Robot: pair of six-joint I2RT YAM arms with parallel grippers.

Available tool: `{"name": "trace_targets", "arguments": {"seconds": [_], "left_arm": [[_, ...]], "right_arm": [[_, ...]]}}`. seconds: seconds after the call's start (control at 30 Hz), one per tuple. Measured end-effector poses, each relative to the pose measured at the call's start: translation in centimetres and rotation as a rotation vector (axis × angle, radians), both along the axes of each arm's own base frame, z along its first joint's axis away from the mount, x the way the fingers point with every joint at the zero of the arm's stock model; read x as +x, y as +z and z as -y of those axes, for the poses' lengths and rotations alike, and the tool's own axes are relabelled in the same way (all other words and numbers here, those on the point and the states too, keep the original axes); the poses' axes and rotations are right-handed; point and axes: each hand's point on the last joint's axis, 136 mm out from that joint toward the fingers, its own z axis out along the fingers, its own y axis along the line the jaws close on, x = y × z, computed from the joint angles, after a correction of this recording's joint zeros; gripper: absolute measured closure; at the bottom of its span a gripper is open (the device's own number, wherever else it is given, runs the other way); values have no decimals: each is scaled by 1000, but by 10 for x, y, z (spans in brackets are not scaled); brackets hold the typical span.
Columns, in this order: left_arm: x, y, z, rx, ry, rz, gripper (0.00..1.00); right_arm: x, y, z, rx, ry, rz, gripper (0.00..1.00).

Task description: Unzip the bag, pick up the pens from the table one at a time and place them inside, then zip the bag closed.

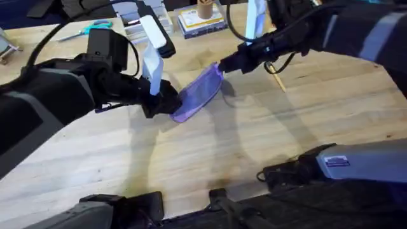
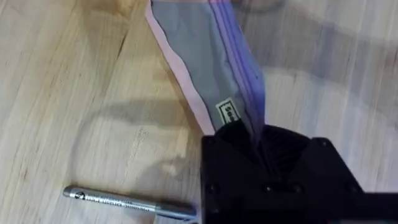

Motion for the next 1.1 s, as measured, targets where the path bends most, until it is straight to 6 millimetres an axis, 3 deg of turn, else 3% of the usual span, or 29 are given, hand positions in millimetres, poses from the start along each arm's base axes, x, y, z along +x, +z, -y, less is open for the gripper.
{"name": "trace_targets", "arguments": {"seconds": [0.23, 0.5, 0.67, 0.83, 0.87, 1.1], "left_arm": [[0, 0, 0, 0, 0, -1, 959], [0, 0, 0, 0, 0, -1, 959], [0, 0, 0, 0, 0, -1, 959], [0, 0, 0, 0, 0, -2, 959], [0, 0, 0, 0, 0, -1, 959], [0, 0, 0, 0, 0, -1, 959]], "right_arm": [[2, 33, 0, 15, 0, 98, 969], [1, 33, -1, 14, 2, 95, 971], [-5, 33, -11, 14, 33, 91, 971], [-20, 30, -35, 5, 106, 78, 972], [-33, 30, -56, 7, 176, 78, 972], [-70, 32, -105, 28, 339, 73, 971]]}}
